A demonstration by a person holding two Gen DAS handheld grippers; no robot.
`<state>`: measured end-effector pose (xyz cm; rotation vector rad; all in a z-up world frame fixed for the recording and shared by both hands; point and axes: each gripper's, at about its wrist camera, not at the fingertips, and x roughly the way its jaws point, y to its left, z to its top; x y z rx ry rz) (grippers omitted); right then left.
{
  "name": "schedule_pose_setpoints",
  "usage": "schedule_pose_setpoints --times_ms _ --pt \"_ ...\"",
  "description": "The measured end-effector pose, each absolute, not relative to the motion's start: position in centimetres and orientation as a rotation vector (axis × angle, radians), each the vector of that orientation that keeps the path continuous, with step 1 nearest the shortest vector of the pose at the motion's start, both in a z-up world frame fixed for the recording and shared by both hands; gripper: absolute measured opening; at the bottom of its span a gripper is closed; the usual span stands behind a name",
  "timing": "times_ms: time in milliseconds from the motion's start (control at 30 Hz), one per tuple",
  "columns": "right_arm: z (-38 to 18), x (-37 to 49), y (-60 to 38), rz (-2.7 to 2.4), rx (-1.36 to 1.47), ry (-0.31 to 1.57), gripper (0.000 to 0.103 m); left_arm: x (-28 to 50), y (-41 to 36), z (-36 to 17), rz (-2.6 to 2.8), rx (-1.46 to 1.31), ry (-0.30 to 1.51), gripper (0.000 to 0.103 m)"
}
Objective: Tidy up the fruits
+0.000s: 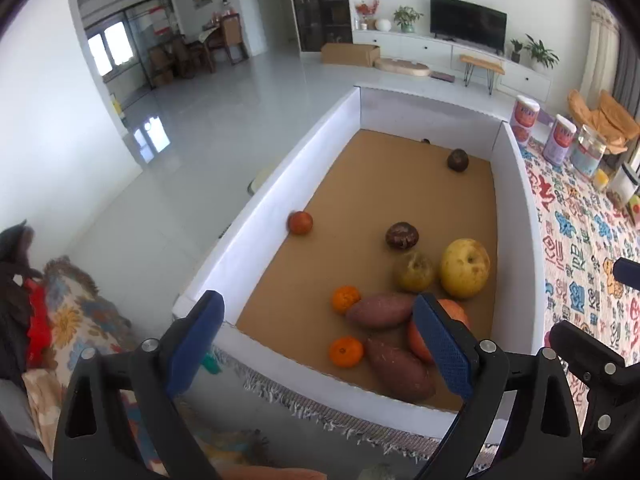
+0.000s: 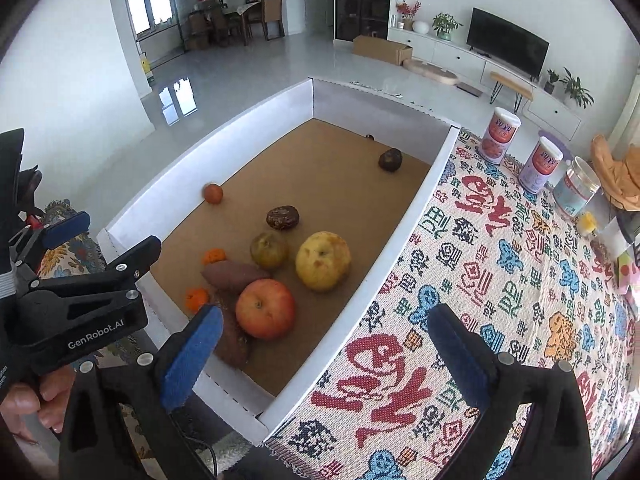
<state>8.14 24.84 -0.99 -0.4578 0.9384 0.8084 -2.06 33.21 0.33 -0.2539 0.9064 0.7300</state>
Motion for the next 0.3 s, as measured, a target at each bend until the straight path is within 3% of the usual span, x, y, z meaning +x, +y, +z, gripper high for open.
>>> schedule_pose_setpoints --times_ms 300 --pt "-1.7 6.5 26.5 0.821 -0.505 0.936 0.101 -3.8 34.0 0.7 0.718 -0.314 0.895 0.097"
